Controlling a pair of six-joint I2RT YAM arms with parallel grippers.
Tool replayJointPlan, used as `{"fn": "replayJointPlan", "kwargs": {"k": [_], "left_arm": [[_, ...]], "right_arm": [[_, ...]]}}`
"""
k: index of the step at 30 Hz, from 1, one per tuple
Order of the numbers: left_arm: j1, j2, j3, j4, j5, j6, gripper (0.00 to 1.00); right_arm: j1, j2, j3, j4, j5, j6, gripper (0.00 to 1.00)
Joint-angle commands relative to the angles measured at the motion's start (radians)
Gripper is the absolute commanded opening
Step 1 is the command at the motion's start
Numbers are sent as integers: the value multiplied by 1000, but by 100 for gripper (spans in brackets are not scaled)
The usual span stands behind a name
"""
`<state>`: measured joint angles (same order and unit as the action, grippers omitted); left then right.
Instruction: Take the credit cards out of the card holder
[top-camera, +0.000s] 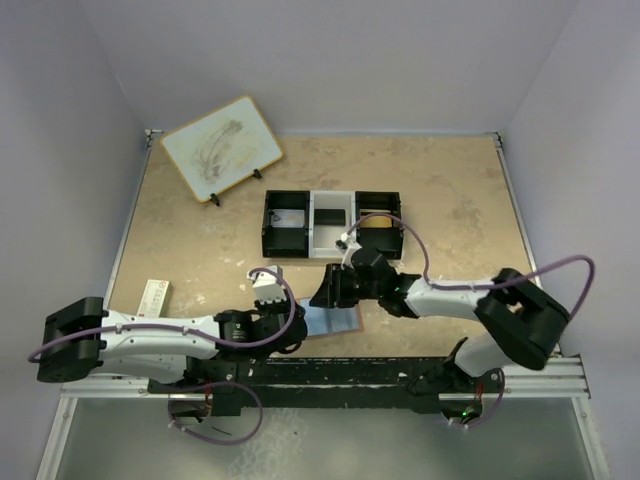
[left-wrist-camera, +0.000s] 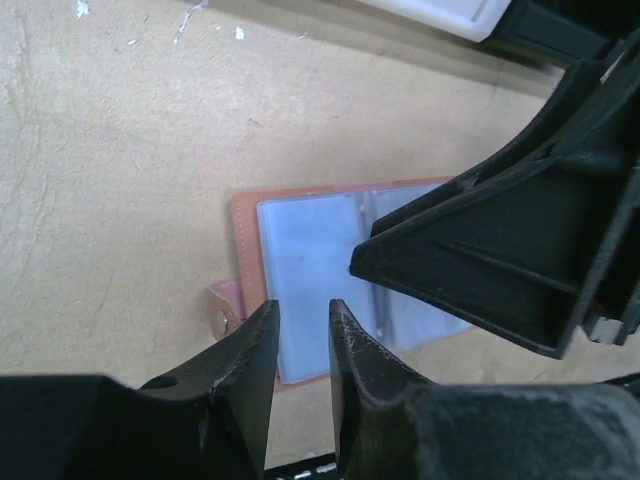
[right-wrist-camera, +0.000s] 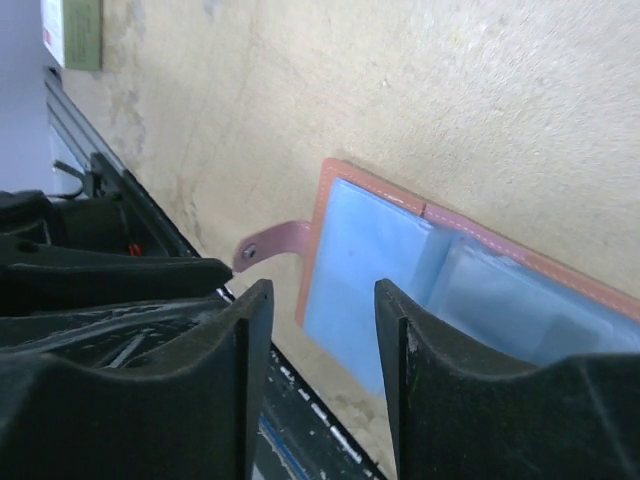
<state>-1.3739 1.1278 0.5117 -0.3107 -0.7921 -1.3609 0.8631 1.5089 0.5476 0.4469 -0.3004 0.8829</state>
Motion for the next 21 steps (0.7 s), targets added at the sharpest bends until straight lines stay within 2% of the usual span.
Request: {"fn": "replayJointPlan", "kwargs": {"k": [1,2,4,9,14,21], "left_arm": [[4,-19,7,65,-15,64,27],[4,-3,14,61,-15,63,29],[4,34,24,64,-4,62,39],[9,127,37,84,35,37,51],[16,189,46,105,73,26,52],[19,227,51,86,82,14,46]], "right_arm": [[-1,-190,50,-207,233,-28,55],[-1,-221,43,-257,282,-23,60],[-4,-288,16,-326,344,-12,64],[-19,-367,-70,-375,344,30,65],[-19,-411,-164,-292,246,82,63],[-19,-411,-171,-281,266,72,56]]}}
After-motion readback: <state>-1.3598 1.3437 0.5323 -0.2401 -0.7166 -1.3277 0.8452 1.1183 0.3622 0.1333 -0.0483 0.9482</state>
